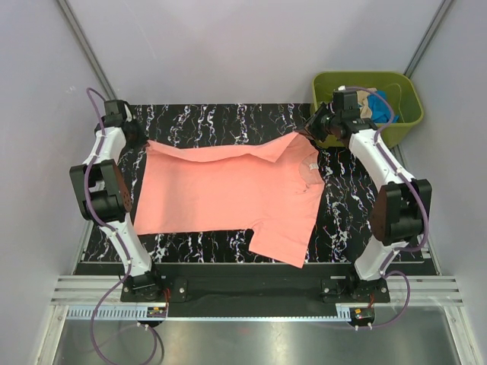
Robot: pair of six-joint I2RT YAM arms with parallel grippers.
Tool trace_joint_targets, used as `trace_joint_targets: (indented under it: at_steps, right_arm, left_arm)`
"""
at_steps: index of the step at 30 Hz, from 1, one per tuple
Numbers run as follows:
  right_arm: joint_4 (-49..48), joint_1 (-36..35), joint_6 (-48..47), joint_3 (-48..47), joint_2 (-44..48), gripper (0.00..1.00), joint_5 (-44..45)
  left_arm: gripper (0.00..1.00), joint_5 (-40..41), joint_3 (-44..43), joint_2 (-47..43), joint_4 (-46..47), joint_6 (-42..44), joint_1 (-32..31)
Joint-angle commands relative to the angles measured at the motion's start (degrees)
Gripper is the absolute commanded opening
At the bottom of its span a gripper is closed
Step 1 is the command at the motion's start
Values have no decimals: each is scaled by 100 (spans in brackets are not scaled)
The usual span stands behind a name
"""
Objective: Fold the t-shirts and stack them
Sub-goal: Fold the tshirt
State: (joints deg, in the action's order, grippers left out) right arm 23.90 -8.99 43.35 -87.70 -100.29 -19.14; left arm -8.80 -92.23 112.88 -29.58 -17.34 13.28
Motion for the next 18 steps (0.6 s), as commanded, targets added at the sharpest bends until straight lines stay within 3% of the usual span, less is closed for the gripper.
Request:
trace_joint_targets:
  at_steps: [1, 18]
  right_arm:
    - [80, -41, 384, 305, 466, 0, -99]
    - [879, -243, 1473, 1440, 1213, 0, 375]
  left_arm:
    - [0, 53, -304, 32, -249, 143, 61]
    - [0, 203, -489, 305, -566, 389, 201]
